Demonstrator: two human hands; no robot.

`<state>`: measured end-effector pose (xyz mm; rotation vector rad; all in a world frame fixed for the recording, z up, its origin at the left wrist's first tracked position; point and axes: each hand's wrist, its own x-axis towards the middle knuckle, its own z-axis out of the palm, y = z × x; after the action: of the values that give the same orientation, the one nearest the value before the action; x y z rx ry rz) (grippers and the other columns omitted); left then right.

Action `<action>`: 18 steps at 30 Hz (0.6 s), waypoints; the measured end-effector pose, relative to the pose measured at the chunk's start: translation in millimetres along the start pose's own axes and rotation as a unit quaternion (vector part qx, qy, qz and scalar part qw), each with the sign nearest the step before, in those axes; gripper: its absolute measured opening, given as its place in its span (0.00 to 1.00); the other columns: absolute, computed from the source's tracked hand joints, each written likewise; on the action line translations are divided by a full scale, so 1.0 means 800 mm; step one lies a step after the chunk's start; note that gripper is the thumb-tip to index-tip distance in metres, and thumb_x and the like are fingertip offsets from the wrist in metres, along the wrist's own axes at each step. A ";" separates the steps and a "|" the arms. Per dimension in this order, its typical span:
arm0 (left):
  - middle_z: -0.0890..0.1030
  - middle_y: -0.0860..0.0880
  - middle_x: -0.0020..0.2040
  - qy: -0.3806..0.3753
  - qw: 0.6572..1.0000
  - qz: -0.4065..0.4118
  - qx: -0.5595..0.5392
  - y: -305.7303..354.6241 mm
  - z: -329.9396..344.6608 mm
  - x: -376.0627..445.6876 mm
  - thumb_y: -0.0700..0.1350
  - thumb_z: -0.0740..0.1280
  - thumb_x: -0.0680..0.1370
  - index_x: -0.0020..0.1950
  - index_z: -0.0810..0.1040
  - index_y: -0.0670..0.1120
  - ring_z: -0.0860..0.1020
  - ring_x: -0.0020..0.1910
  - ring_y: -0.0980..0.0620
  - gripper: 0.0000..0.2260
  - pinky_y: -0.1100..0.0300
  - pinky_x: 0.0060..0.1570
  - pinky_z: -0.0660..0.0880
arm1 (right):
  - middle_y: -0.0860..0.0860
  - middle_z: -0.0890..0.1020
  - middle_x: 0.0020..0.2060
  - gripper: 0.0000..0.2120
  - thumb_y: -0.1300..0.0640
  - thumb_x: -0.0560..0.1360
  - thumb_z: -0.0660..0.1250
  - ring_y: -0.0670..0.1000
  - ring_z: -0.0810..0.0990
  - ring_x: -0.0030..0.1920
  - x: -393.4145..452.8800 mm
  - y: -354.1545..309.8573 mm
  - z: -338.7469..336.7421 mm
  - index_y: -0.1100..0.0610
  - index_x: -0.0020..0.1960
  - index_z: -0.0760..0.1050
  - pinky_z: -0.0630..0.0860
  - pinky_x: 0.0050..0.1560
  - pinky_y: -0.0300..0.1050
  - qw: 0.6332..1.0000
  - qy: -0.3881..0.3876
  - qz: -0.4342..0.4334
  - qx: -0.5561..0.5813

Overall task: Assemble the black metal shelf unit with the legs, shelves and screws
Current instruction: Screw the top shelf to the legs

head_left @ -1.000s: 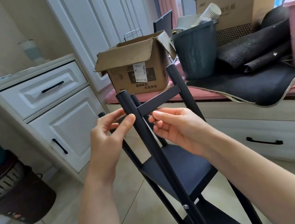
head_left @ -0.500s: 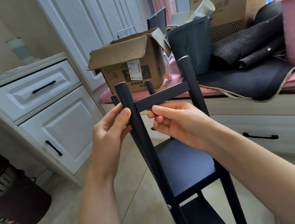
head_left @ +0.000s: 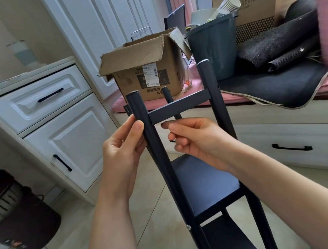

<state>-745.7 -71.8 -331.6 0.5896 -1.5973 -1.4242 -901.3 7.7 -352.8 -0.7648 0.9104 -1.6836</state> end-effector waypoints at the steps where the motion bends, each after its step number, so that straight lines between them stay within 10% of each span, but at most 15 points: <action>1: 0.84 0.45 0.60 0.003 1.000 0.001 0.001 0.000 -0.001 0.000 0.50 0.69 0.74 0.66 0.80 0.46 0.82 0.61 0.43 0.21 0.44 0.67 0.74 | 0.53 0.80 0.34 0.08 0.63 0.77 0.68 0.45 0.71 0.28 0.000 0.004 0.001 0.66 0.53 0.81 0.76 0.36 0.37 1.000 0.008 0.007 -0.001; 18: 0.86 0.46 0.57 0.027 1.000 0.002 0.001 0.002 -0.003 0.000 0.49 0.69 0.73 0.63 0.81 0.46 0.83 0.59 0.46 0.19 0.45 0.66 0.75 | 0.59 0.84 0.43 0.09 0.65 0.77 0.68 0.50 0.84 0.41 0.008 0.023 0.007 0.67 0.55 0.80 0.82 0.43 0.42 0.996 0.035 0.019 0.080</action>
<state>-743.1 -72.7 -330.5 0.6219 -1.5561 -1.3926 -889.3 -3.1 -365.3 -0.5804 0.8218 -1.7367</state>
